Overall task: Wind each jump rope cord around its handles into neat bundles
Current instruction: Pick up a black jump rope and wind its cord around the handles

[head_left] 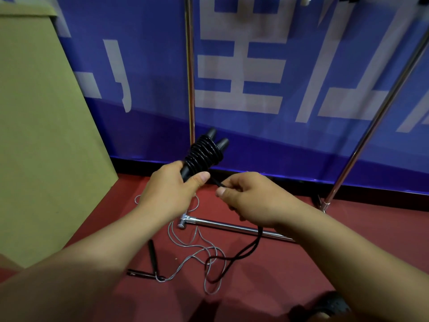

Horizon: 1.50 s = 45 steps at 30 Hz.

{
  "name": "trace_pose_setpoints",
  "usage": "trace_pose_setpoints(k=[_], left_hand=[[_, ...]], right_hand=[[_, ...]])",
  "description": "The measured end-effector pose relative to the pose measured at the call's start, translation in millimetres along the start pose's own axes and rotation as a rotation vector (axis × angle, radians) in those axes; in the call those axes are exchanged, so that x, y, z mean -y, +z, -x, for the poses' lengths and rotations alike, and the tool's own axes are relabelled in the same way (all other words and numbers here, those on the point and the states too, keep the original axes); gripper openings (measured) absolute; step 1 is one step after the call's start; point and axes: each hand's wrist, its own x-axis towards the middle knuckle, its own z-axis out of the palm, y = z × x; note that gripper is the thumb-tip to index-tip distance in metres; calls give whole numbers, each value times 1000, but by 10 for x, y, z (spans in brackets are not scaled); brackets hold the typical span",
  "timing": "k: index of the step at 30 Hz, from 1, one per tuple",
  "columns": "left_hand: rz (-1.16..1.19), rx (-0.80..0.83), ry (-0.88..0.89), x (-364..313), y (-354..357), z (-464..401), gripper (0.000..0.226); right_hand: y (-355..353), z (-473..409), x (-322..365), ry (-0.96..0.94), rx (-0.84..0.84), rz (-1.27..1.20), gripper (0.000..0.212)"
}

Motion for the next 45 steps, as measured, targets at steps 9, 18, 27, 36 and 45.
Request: trace_pose_setpoints(k=[9,18,27,36,45], left_hand=[[-3,279,-39,103,22,-8,19],[-228,653,7,115,51,66,32],[-313,689,141,12,100,123,36],[-389,628,328,-124,32,183,27],[-180,672,349,-134,68,228,18]], right_hand=[[-81,168,-28,-123,-82,158,14],[-32,196,-66,-235,-72,327,16],[-97,132,-106,-187,-215,369,14],[-261,80,-148,-119,-238,225,13],[-236,17,-170,-219,-295,195,12]])
